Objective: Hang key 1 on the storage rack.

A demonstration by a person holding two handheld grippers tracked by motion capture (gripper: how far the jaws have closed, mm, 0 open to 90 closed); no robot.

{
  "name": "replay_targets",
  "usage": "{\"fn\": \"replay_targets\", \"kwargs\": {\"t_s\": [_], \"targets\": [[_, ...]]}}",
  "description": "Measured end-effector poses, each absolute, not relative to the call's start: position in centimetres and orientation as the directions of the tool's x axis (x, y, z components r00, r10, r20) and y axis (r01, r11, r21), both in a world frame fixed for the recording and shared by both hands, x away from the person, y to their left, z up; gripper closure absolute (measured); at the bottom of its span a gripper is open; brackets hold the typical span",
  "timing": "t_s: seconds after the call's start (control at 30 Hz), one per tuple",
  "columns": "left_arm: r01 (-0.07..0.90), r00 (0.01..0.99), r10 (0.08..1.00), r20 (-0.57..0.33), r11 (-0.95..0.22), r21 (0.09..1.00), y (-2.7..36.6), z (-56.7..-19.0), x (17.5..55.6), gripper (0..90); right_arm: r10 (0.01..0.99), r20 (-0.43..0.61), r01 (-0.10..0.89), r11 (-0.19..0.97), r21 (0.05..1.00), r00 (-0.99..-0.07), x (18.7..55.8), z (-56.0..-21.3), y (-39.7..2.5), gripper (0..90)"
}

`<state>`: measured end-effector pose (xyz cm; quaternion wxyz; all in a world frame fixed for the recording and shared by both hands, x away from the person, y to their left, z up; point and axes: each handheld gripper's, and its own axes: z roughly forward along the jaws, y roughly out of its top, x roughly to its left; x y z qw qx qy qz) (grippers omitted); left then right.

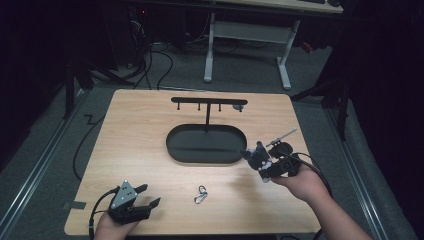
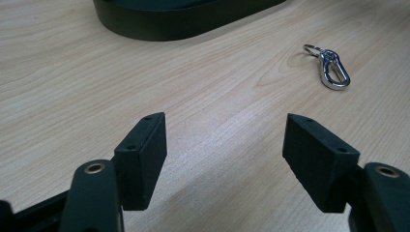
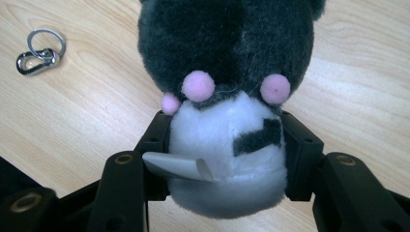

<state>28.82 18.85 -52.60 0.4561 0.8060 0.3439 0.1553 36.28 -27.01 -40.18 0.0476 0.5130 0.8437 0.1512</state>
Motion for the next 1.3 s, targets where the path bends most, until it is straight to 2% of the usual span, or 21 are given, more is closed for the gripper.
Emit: {"fn": "replay_targets", "kwargs": {"t_s": [0.7, 1.3], "targets": [[0.410, 0.718, 0.694, -0.060, -0.351, 0.842, 18.8, -52.6, 28.8, 33.0, 0.881, 0.069, 0.844, 0.423, 0.331, -0.468, 38.6, -36.6, -26.3, 50.1], [0.411, 0.716, 0.695, -0.063, -0.347, 0.843, 18.9, -52.6, 28.8, 33.1, 0.878, 0.075, 0.841, 0.424, 0.336, -0.473, 39.8, -34.9, -25.7, 50.0]]}}
